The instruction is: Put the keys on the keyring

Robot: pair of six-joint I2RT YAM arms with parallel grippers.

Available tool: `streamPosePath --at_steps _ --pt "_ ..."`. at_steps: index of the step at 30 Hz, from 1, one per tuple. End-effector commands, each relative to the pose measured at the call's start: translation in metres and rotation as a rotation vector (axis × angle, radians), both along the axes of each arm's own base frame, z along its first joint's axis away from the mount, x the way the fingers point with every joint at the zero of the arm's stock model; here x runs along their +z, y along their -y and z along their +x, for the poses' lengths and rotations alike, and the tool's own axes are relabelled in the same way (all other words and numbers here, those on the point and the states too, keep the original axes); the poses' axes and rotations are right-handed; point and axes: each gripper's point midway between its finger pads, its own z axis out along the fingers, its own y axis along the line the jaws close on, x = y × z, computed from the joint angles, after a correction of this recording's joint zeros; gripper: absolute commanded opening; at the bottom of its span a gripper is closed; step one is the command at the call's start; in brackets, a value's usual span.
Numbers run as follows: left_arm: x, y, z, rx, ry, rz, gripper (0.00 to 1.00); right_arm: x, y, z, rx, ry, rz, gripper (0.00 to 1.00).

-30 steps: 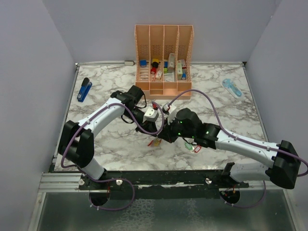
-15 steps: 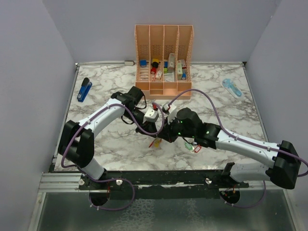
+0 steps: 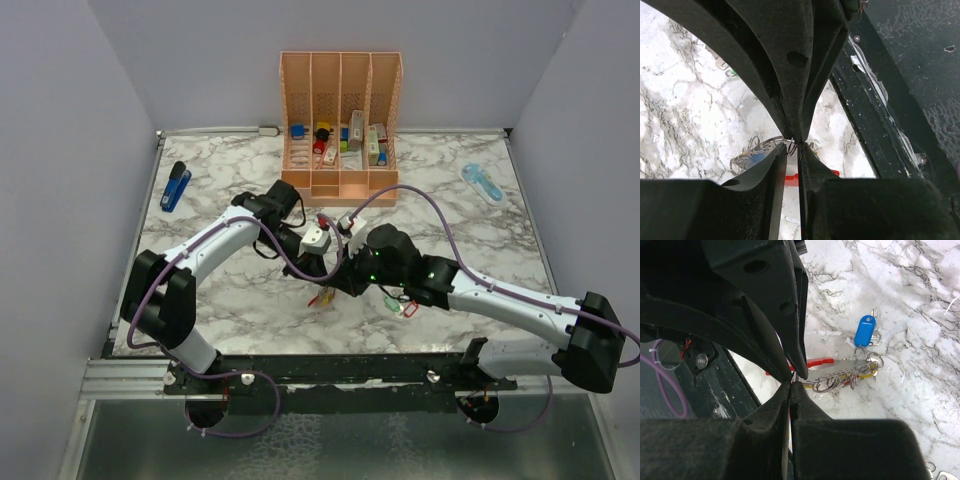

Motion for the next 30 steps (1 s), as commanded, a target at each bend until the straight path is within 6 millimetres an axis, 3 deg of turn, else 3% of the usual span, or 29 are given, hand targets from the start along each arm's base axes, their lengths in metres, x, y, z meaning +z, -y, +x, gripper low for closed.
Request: streamPosePath --at_steps 1,4,9,20,27,29,30 --pt "0.004 0.004 -0.010 -0.021 -0.031 -0.031 0.18 0.027 -0.011 0.003 0.009 0.041 0.084 0.01" --pt "0.001 0.004 -0.014 -0.029 -0.037 -0.024 0.17 0.027 -0.010 0.003 0.005 0.042 0.082 0.01" --pt "0.001 0.004 -0.014 -0.029 -0.037 -0.019 0.03 0.028 -0.009 0.003 -0.001 0.044 0.080 0.01" --pt "0.002 0.006 -0.011 -0.009 -0.043 -0.011 0.00 0.031 -0.002 0.006 -0.033 0.053 0.068 0.01" --pt "0.001 0.007 -0.010 0.013 -0.062 -0.004 0.00 0.033 0.016 0.013 -0.118 0.075 0.031 0.01" --pt "0.002 0.007 -0.010 0.018 -0.066 -0.002 0.00 0.032 0.024 0.016 -0.154 0.077 0.015 0.04" --pt "0.002 0.007 -0.009 0.020 -0.066 -0.002 0.00 0.032 0.026 0.016 -0.166 0.076 0.010 0.11"
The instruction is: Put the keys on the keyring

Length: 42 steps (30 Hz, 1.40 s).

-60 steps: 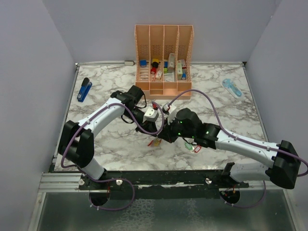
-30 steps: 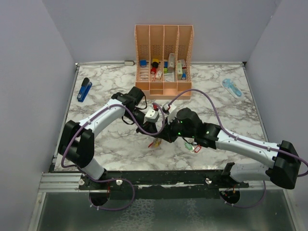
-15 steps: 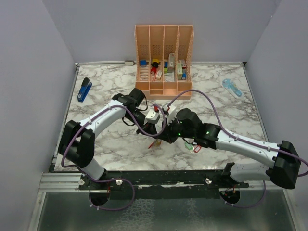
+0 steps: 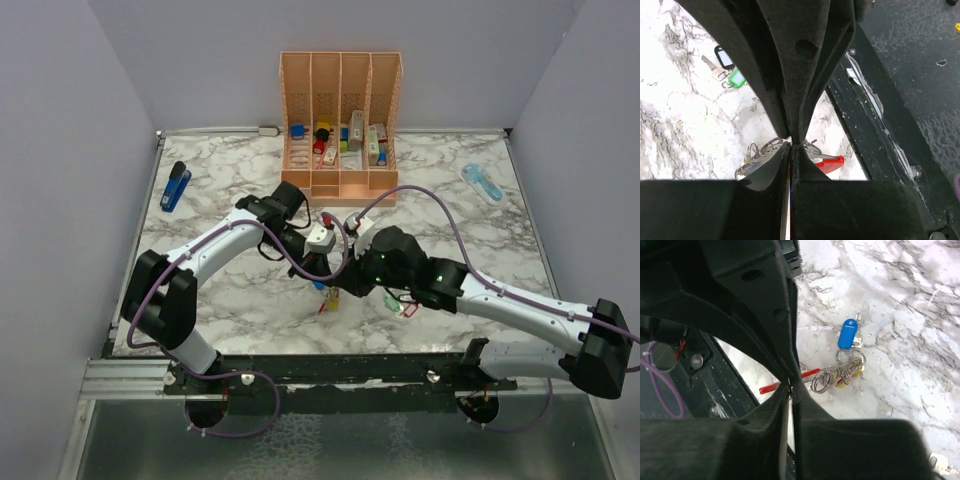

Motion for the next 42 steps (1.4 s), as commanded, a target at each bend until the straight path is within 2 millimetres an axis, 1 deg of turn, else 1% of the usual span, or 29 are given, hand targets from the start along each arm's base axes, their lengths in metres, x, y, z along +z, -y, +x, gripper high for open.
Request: streamPosePath --at_steps 1,5,8,12,16,19,23,25,27,33,38,40,42 --pt "0.002 -0.002 -0.005 0.013 -0.025 0.007 0.00 0.026 0.016 0.014 -0.124 0.059 0.025 0.20" --pt "0.001 -0.001 -0.004 0.020 -0.030 0.011 0.00 0.026 0.026 0.014 -0.166 0.056 0.020 0.41" --pt "0.001 -0.001 -0.003 0.022 -0.032 0.017 0.00 0.027 0.034 0.014 -0.195 0.058 0.015 0.48" --pt "0.001 -0.001 -0.002 0.024 -0.026 0.022 0.00 0.028 0.047 0.018 -0.256 0.070 0.003 0.50" --pt "0.002 0.001 0.005 0.046 -0.026 0.032 0.00 0.025 0.069 0.024 -0.368 0.072 -0.033 0.56" --pt "0.004 0.004 0.013 0.083 -0.033 0.039 0.00 0.015 0.085 0.025 -0.451 0.051 -0.077 0.58" --pt "0.015 0.008 0.030 0.149 -0.057 0.014 0.00 -0.009 0.108 0.021 -0.572 -0.032 -0.160 0.56" --pt "0.025 0.010 0.038 0.185 -0.084 -0.012 0.00 -0.020 0.118 0.016 -0.631 -0.080 -0.193 0.52" --pt "0.034 0.011 0.043 0.204 -0.114 -0.034 0.00 -0.027 0.125 0.011 -0.670 -0.122 -0.208 0.50" --pt "0.068 0.021 0.051 0.206 -0.146 -0.116 0.00 -0.031 0.144 0.001 -0.815 -0.207 -0.179 0.49" --pt "0.108 0.036 0.075 0.252 -0.116 -0.190 0.00 -0.029 0.149 -0.004 -0.850 -0.243 -0.221 0.47" --pt "0.123 0.041 0.085 0.286 -0.106 -0.220 0.00 -0.033 0.157 -0.003 -0.892 -0.246 -0.267 0.45" --pt "0.136 0.044 0.092 0.319 -0.103 -0.251 0.00 -0.044 0.162 -0.007 -0.920 -0.276 -0.324 0.43"
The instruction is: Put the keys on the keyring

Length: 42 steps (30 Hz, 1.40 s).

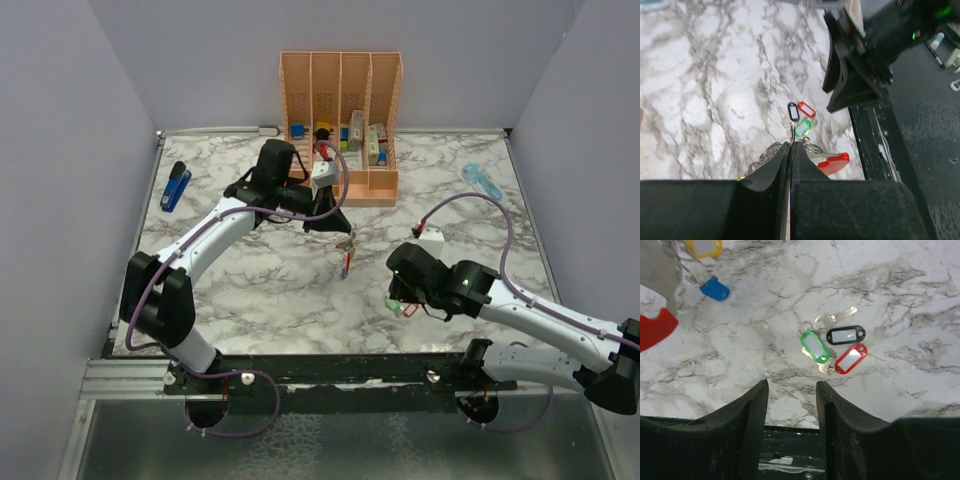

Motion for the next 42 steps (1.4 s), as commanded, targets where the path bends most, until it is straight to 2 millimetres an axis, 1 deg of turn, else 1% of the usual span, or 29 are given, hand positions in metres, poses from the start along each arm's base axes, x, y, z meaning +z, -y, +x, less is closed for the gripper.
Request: streamPosePath --at_steps 1,3,4,6,7,8,11,16,18,20,23,25,28,32,35,38,42 --pt "0.067 0.013 0.014 0.053 0.049 -0.148 0.00 -0.015 0.020 -0.003 -0.119 -0.073 -0.104 0.42" --pt "0.079 0.013 0.014 0.083 0.057 -0.189 0.00 -0.031 0.018 -0.008 -0.114 -0.126 -0.121 0.43" --pt "0.081 0.013 0.013 0.099 0.053 -0.206 0.00 -0.036 0.016 -0.009 -0.111 -0.141 -0.126 0.43" --pt "0.095 0.011 0.011 0.127 0.071 -0.262 0.00 -0.044 0.014 -0.008 -0.111 -0.151 -0.137 0.43" --pt "0.092 0.009 0.010 0.149 0.060 -0.277 0.00 -0.047 0.013 -0.006 -0.110 -0.149 -0.141 0.43" --pt "0.094 0.007 0.009 0.166 0.051 -0.298 0.00 -0.048 0.009 -0.003 -0.109 -0.145 -0.139 0.43" --pt "0.094 0.003 0.004 0.187 0.075 -0.339 0.00 -0.052 0.004 0.004 -0.100 -0.144 -0.153 0.41" --pt "0.093 0.002 -0.001 0.203 0.109 -0.337 0.00 -0.065 0.012 -0.002 -0.123 -0.203 -0.236 0.40" --pt "0.092 0.004 -0.003 0.200 0.113 -0.330 0.00 -0.071 0.009 -0.002 -0.107 -0.216 -0.224 0.40" --pt "0.088 0.005 -0.002 0.210 0.107 -0.325 0.00 -0.079 0.007 -0.002 -0.097 -0.228 -0.221 0.40" --pt "0.083 0.005 0.001 0.228 0.098 -0.319 0.00 -0.087 0.015 -0.002 -0.122 -0.250 -0.259 0.40" --pt "0.080 0.006 0.003 0.230 0.088 -0.313 0.00 -0.088 0.016 0.001 -0.129 -0.247 -0.262 0.39" --pt "0.076 0.008 0.005 0.232 0.075 -0.309 0.00 -0.091 0.012 0.011 -0.112 -0.226 -0.241 0.37" --pt "0.073 0.010 0.008 0.233 0.057 -0.297 0.00 -0.096 0.005 0.026 -0.083 -0.226 -0.242 0.36" --pt "0.069 0.011 0.010 0.234 0.046 -0.286 0.00 -0.097 -0.005 0.037 -0.050 -0.216 -0.243 0.35" --pt "0.065 0.012 0.013 0.239 0.040 -0.277 0.00 -0.104 -0.014 0.046 -0.024 -0.225 -0.256 0.34" --pt "0.063 0.013 0.016 0.240 0.034 -0.262 0.00 -0.115 -0.019 0.052 -0.009 -0.252 -0.289 0.34"
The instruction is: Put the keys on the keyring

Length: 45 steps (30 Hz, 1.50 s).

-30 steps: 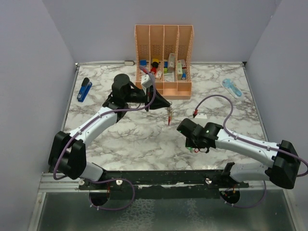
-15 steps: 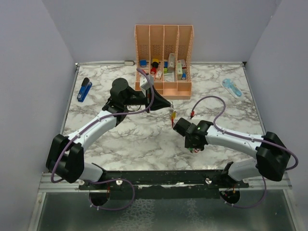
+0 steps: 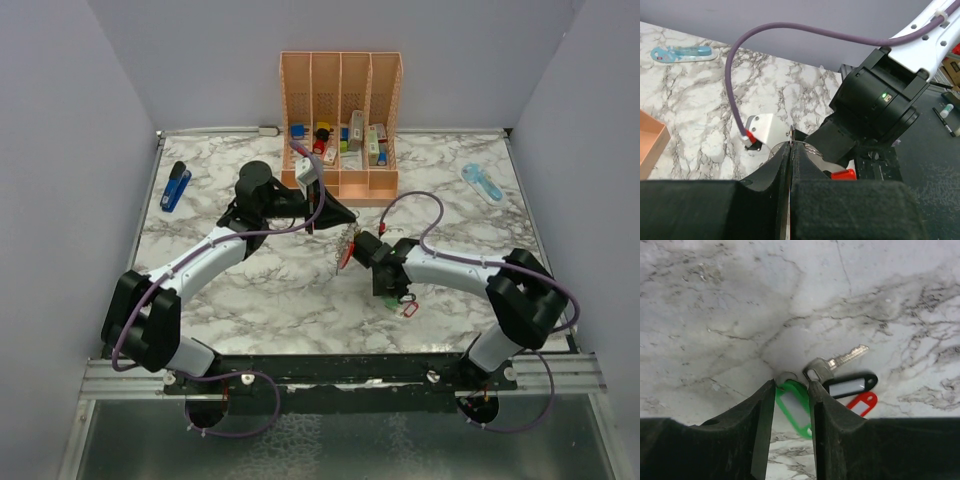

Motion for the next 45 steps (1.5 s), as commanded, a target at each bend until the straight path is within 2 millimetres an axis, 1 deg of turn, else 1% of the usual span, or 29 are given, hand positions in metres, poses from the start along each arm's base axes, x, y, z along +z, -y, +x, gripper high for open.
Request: streamPosePath --at_steps 1,4,8,15,17,23,28,34,41,45 --pt "0.015 0.003 0.006 0.011 0.039 -0.011 0.00 -0.001 -0.022 0.020 0.042 0.017 0.033 0.34" --pt "0.014 0.003 0.007 0.010 0.037 -0.007 0.00 -0.002 -0.024 0.022 0.047 0.018 0.034 0.33" --pt "0.012 0.004 0.008 0.012 0.035 -0.001 0.00 -0.005 -0.021 0.021 0.046 0.007 0.020 0.33" --pt "0.010 0.004 0.009 0.017 0.034 0.004 0.00 -0.008 -0.016 0.014 0.034 -0.019 0.015 0.29" --pt "0.010 0.004 0.009 0.018 0.033 0.005 0.00 -0.008 -0.016 0.012 0.034 -0.024 0.015 0.26" --pt "0.011 0.003 0.008 0.019 0.037 0.004 0.00 0.000 -0.014 0.013 0.031 -0.021 0.002 0.24" --pt "0.011 0.003 0.008 0.022 0.039 0.004 0.00 0.009 -0.015 0.015 0.030 -0.009 0.001 0.26" --pt "0.010 0.002 0.008 0.023 0.040 0.005 0.00 0.012 -0.016 0.011 0.036 -0.010 0.000 0.27" --pt "0.009 0.002 0.007 0.022 0.041 0.005 0.00 0.008 -0.022 0.008 0.049 -0.022 0.007 0.21" --pt "0.008 0.002 0.006 0.023 0.040 0.005 0.00 0.012 -0.026 0.010 0.056 -0.006 -0.006 0.20"
